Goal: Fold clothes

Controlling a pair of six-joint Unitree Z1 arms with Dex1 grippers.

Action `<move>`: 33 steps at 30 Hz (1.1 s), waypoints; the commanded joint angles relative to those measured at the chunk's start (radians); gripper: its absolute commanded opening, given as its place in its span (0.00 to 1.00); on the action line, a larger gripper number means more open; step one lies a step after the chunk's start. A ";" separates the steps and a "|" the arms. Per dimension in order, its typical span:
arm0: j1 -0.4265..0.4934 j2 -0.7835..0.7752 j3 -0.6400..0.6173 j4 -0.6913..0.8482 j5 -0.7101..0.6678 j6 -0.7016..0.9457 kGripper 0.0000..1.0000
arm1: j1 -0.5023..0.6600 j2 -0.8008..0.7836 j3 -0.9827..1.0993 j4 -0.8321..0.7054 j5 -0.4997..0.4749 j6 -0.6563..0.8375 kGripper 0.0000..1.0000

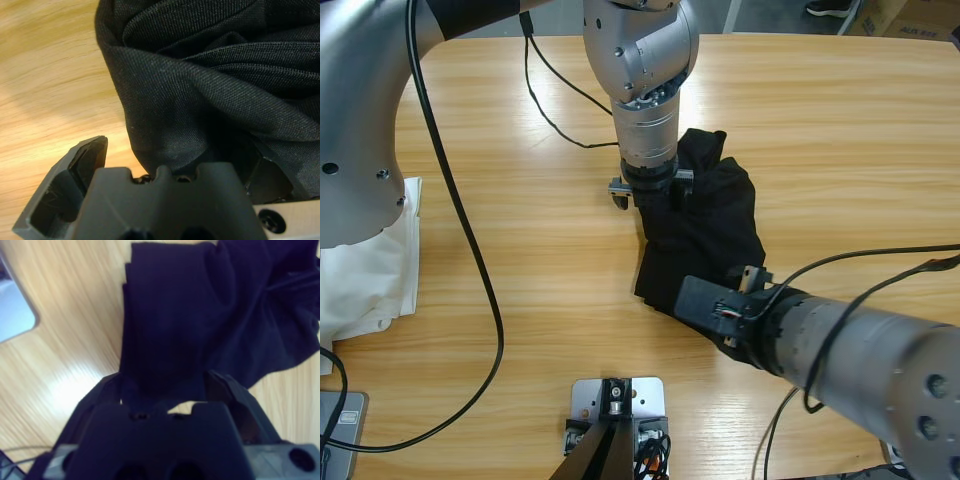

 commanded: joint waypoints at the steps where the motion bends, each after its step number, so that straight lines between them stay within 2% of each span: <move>1: -0.002 0.075 -0.391 0.084 -0.015 -0.009 0.90 | 0.034 0.123 -0.012 -0.046 0.032 0.001 0.40; 2: -0.002 0.076 -0.391 0.084 -0.015 -0.009 0.90 | 0.034 0.128 -0.012 -0.046 0.027 0.000 0.21; 3: -0.002 0.077 -0.391 0.084 -0.017 -0.009 0.90 | 0.034 0.133 -0.012 -0.046 0.023 -0.002 0.13; 5: -0.002 0.079 -0.393 0.083 -0.022 -0.012 0.90 | 0.034 0.153 -0.012 -0.046 0.014 -0.004 0.12; 7: -0.002 0.079 -0.393 0.084 -0.024 -0.017 0.90 | 0.034 0.168 -0.012 -0.044 -0.003 -0.007 0.00; 12: -0.002 0.078 -0.395 0.085 -0.032 -0.020 0.90 | 0.034 0.165 -0.031 -0.011 -0.014 -0.020 0.00; 16: -0.002 0.079 -0.396 0.087 -0.032 -0.012 0.90 | 0.034 0.137 -0.033 0.007 0.096 -0.054 0.00; 20: -0.002 0.079 -0.396 0.099 -0.032 -0.008 0.90 | 0.034 0.095 -0.018 0.008 0.269 -0.100 0.00; 23: -0.002 0.078 -0.397 0.103 -0.032 -0.004 0.90 | 0.034 0.120 -0.011 0.071 0.311 -0.119 0.00; 26: -0.002 0.078 -0.400 0.104 -0.032 0.006 0.90 | 0.034 0.138 0.005 0.114 0.262 -0.112 0.00; 29: -0.002 0.077 -0.400 0.116 -0.032 0.010 0.90 | 0.034 0.100 0.011 0.124 0.139 -0.079 0.00; 30: -0.002 0.075 -0.404 0.122 -0.031 0.011 0.90 | 0.034 0.063 0.005 0.122 0.102 -0.079 0.04; 31: -0.002 0.066 -0.417 0.137 -0.026 0.015 0.90 | 0.034 0.016 -0.009 0.126 0.069 -0.076 0.61; 32: 0.000 0.051 -0.426 0.151 -0.015 0.028 0.90 | 0.034 -0.041 -0.033 0.151 0.052 -0.055 0.87; 33: 0.003 0.028 -0.425 0.156 -0.001 0.048 0.90 | 0.034 -0.100 -0.069 0.199 0.043 -0.017 0.90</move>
